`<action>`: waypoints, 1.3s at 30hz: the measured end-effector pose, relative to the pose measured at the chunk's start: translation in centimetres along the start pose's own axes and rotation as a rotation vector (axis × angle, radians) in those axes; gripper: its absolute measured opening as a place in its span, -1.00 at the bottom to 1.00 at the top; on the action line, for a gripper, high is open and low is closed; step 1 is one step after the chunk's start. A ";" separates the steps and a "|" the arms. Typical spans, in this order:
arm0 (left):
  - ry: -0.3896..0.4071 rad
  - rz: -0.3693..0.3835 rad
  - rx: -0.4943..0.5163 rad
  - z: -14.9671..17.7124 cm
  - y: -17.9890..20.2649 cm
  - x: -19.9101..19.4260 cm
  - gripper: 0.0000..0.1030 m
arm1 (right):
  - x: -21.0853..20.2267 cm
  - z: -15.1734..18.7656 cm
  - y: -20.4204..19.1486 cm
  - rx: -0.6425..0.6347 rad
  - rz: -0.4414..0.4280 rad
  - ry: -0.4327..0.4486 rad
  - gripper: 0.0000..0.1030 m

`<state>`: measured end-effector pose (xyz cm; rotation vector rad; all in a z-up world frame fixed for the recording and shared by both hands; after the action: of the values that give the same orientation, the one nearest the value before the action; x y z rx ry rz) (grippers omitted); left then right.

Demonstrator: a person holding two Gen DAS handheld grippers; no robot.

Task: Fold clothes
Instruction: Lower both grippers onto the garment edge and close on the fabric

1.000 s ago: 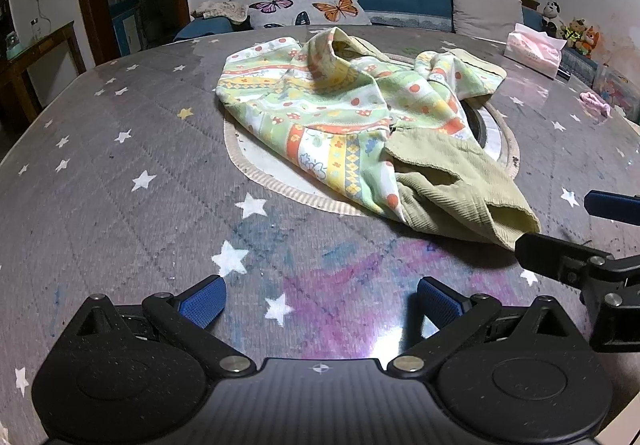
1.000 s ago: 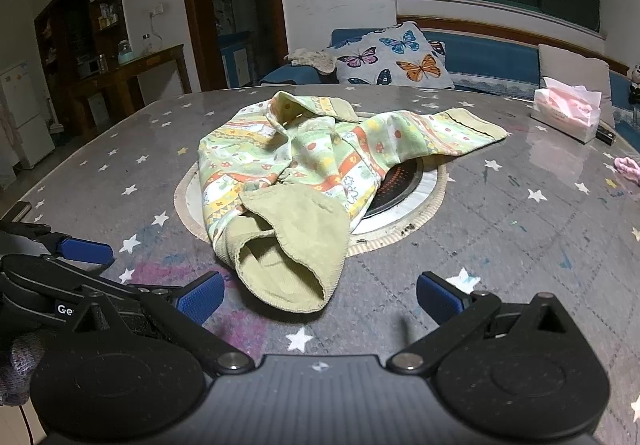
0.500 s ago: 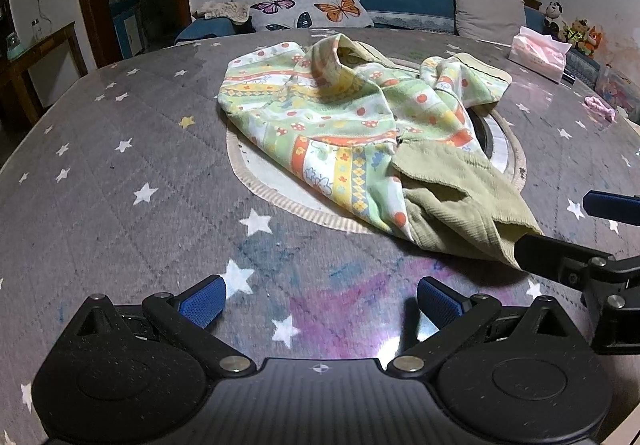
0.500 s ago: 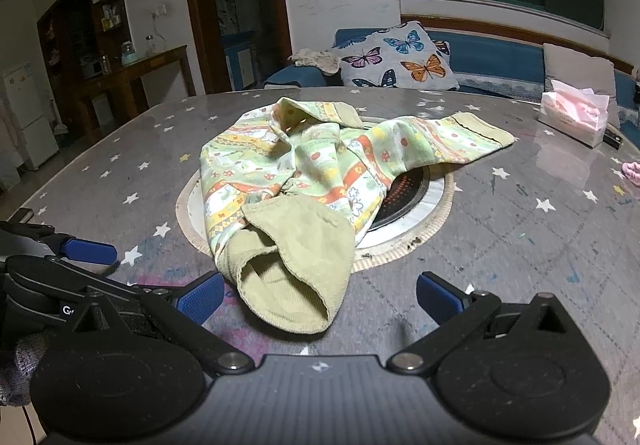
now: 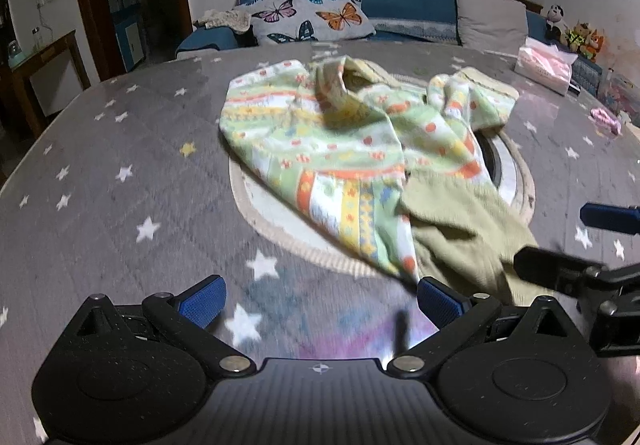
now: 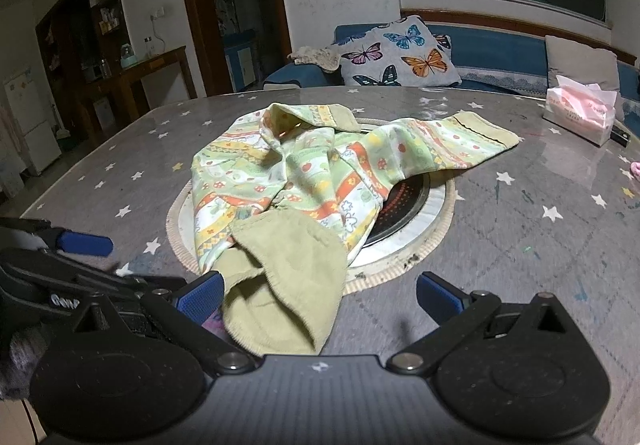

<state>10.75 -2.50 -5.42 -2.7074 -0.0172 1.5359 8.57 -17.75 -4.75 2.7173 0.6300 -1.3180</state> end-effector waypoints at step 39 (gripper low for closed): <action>0.062 0.022 0.064 -18.7 0.7 8.6 0.18 | 8.4 -14.7 13.4 0.136 0.106 0.014 0.70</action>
<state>31.16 -3.41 -3.22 -2.7124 0.0619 1.4309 29.23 -23.89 -3.47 2.8239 0.4043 -1.3645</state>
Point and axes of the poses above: each gripper's, at about its wrist camera, not at the fingertips, and x roughly the way its jaws point, y to its right, z to its underside, the point moved 9 cm from there along x, roughly the way its jaws point, and after that the axes turned 11 degrees about -y, right-handed, at the moved point
